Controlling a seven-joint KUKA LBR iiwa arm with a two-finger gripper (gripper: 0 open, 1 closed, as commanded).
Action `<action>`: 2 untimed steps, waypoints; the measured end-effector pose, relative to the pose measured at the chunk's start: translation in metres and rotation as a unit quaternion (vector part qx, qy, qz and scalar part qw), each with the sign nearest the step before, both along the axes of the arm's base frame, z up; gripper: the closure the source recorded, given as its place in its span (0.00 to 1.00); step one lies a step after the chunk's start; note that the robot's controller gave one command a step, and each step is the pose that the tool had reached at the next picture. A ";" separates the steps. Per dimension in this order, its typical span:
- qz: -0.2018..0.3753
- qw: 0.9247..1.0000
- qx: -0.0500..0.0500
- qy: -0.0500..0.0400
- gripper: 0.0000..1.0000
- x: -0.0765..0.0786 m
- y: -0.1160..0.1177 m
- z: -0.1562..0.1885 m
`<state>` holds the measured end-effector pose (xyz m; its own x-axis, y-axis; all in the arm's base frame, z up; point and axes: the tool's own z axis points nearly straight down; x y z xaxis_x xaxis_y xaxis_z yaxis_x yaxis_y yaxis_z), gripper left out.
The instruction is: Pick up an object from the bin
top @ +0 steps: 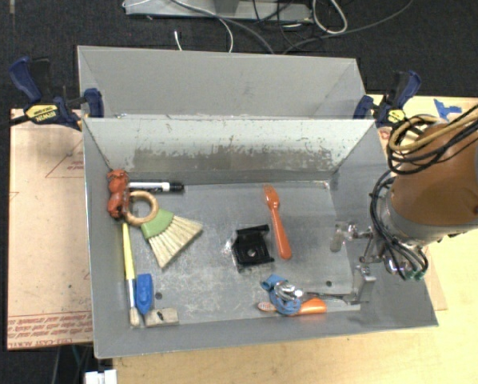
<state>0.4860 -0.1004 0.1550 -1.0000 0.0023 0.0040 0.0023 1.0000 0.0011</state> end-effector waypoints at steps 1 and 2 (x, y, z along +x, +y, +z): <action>0.001 1.000 0.000 -0.002 0.00 0.001 0.000 0.002; 0.043 0.999 0.000 -0.005 0.00 -0.001 0.067 -0.071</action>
Offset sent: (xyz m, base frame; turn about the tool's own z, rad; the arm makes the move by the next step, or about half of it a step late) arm -0.0033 0.0800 -0.0850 -0.1031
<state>0.4850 -0.0330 0.0840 -0.9964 -0.0844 -0.0068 -0.0844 0.9964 -0.0002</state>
